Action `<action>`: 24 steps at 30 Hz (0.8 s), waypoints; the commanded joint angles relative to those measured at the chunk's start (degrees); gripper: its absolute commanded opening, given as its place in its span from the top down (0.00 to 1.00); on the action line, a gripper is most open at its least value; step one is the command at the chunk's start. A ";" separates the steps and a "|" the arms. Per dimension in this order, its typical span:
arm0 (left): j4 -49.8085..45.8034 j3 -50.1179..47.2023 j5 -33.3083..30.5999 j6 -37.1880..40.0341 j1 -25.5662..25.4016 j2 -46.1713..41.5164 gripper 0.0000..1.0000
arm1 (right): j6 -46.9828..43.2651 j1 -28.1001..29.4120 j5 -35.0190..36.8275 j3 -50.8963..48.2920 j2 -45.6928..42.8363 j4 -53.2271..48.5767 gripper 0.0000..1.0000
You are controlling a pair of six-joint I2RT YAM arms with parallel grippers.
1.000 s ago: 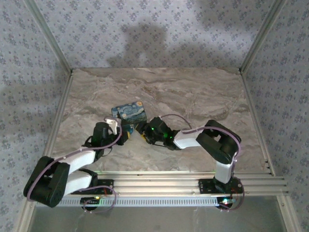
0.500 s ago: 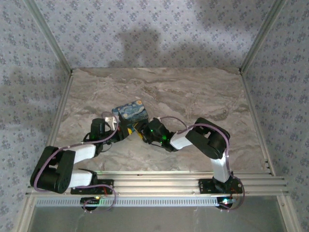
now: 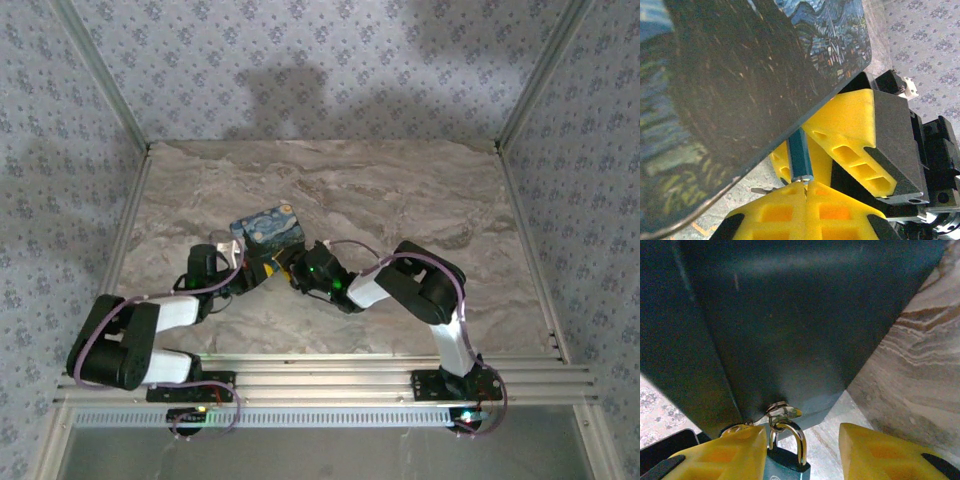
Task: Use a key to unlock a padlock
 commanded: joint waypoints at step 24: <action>2.87 1.80 3.97 -4.64 0.31 -0.17 1.00 | 0.49 1.12 2.59 1.33 1.89 5.65 1.00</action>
